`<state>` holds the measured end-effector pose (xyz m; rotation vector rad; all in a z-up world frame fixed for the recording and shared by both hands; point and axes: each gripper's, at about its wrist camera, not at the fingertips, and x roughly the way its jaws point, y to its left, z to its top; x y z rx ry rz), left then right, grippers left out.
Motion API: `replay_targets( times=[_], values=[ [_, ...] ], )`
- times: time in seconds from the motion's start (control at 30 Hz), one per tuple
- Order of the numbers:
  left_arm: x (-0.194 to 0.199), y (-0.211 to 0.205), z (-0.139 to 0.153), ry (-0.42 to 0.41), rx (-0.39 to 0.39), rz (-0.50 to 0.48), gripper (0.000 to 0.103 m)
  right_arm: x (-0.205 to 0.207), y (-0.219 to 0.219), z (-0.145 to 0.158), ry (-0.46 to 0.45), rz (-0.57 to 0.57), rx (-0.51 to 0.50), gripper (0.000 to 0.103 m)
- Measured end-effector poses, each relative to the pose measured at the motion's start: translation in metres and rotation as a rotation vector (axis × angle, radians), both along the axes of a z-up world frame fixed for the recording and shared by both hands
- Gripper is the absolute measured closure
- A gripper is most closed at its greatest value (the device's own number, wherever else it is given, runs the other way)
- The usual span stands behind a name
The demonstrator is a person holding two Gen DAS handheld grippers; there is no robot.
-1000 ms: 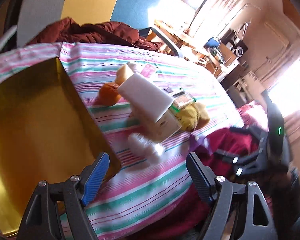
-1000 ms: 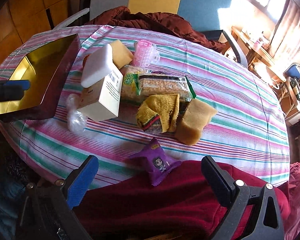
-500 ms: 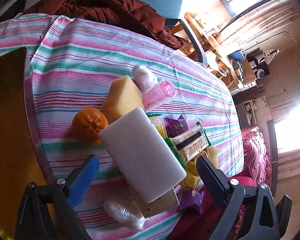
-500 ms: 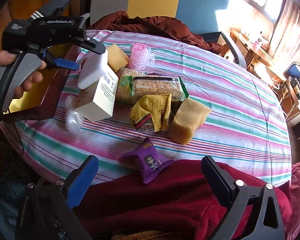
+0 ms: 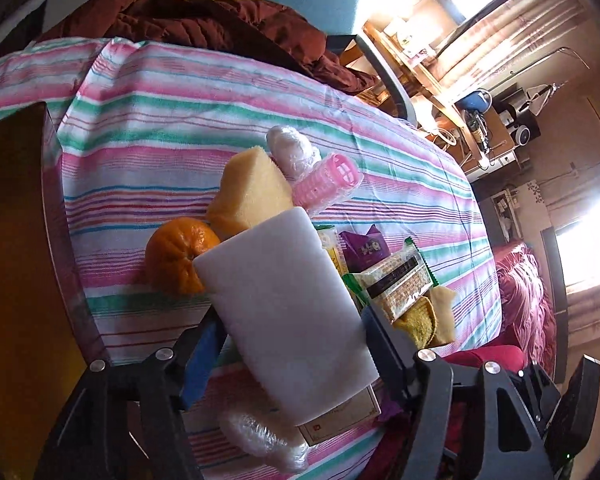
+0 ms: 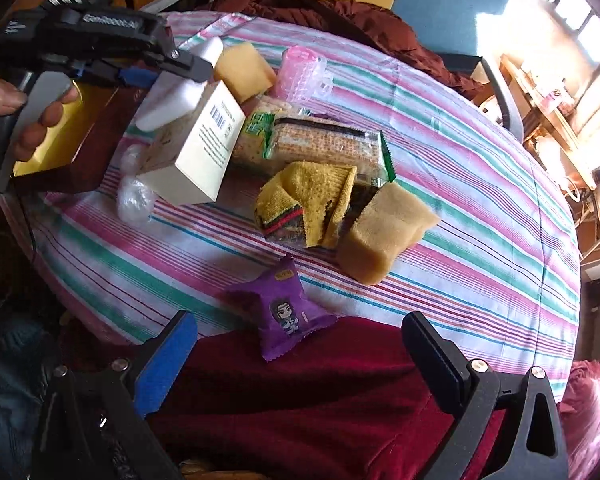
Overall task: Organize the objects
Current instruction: 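Grasp the white block with the left tool while the right tool reaches toward the purple packet, then carry the white block into the gold tray while the right tool places the purple packet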
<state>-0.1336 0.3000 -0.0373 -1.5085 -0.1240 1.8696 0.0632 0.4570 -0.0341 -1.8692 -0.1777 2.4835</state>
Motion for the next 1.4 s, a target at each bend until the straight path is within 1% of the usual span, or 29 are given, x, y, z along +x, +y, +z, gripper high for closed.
replay_targets(
  times=[0.07,0.13,0.17,0.2,0.27,0.33,0.37,0.4,0.43,0.47,0.53,0.6,0.67,0.83,0.93,1.0,1.07,1.17,1.23,1.3,1.4],
  values=[
    [0.004,-0.004,0.009,0.037,0.008,-0.014,0.033,-0.009,-0.001,-0.009,-0.060,0.040,0.005,0.006],
    [0.007,-0.012,0.014,0.060,0.023,-0.022,0.033,-0.019,-0.004,-0.017,-0.111,0.083,0.012,0.013],
    [0.010,-0.016,0.018,0.075,0.028,-0.026,0.033,-0.023,-0.005,-0.020,-0.129,0.096,0.012,0.020],
    [0.012,-0.019,0.020,0.086,0.031,-0.027,0.033,-0.028,-0.007,-0.025,-0.150,0.110,0.014,0.023],
    [0.017,-0.027,0.024,0.104,0.043,-0.038,0.033,-0.035,-0.010,-0.033,-0.185,0.132,0.019,0.024],
    [0.023,-0.034,0.026,0.122,0.051,-0.048,0.033,-0.040,-0.012,-0.042,-0.218,0.143,0.020,0.028],
    [0.026,-0.037,0.026,0.129,0.051,-0.050,0.033,-0.042,-0.013,-0.045,-0.228,0.148,0.019,0.036],
    [0.030,-0.042,0.026,0.135,0.052,-0.050,0.033,-0.043,-0.014,-0.048,-0.234,0.152,0.019,0.051],
    [0.031,-0.045,0.026,0.133,0.057,-0.052,0.033,-0.043,-0.014,-0.049,-0.237,0.152,0.025,0.060],
    [0.035,-0.048,0.025,0.133,0.060,-0.053,0.033,-0.042,-0.015,-0.051,-0.242,0.152,0.030,0.066],
    [0.040,-0.055,0.025,0.141,0.062,-0.053,0.033,-0.037,-0.016,-0.049,-0.238,0.154,0.034,0.066],
    [0.044,-0.065,0.027,0.146,0.072,-0.049,0.033,-0.029,-0.016,-0.039,-0.202,0.139,0.022,0.067],
    [0.047,-0.076,0.030,0.149,0.083,-0.041,0.033,-0.019,-0.017,-0.025,-0.159,0.123,0.032,0.067],
    [0.052,-0.111,0.037,0.157,0.106,-0.004,0.033,0.006,-0.025,0.020,0.008,0.077,0.004,0.067],
    [0.056,-0.139,0.040,0.168,0.103,0.034,0.033,0.006,-0.036,0.042,0.111,0.062,-0.041,0.067],
    [0.056,-0.159,0.041,0.174,0.095,0.064,0.033,-0.004,-0.050,0.052,0.169,0.067,-0.080,0.067],
    [0.055,-0.184,0.042,0.190,0.074,0.107,0.033,-0.021,-0.078,0.056,0.217,0.082,-0.119,0.067],
    [0.052,-0.218,0.038,0.203,0.031,0.164,0.033,-0.050,-0.114,0.066,0.263,0.114,-0.177,0.067],
    [0.051,-0.242,0.032,0.211,-0.008,0.201,0.033,-0.072,-0.141,0.065,0.266,0.143,-0.226,0.067],
    [0.052,-0.261,0.024,0.221,-0.051,0.236,0.033,-0.094,-0.173,0.054,0.256,0.179,-0.255,0.067],
    [0.055,-0.285,0.010,0.205,-0.091,0.267,0.033,-0.124,-0.215,0.040,0.235,0.227,-0.280,0.067]
  ],
)
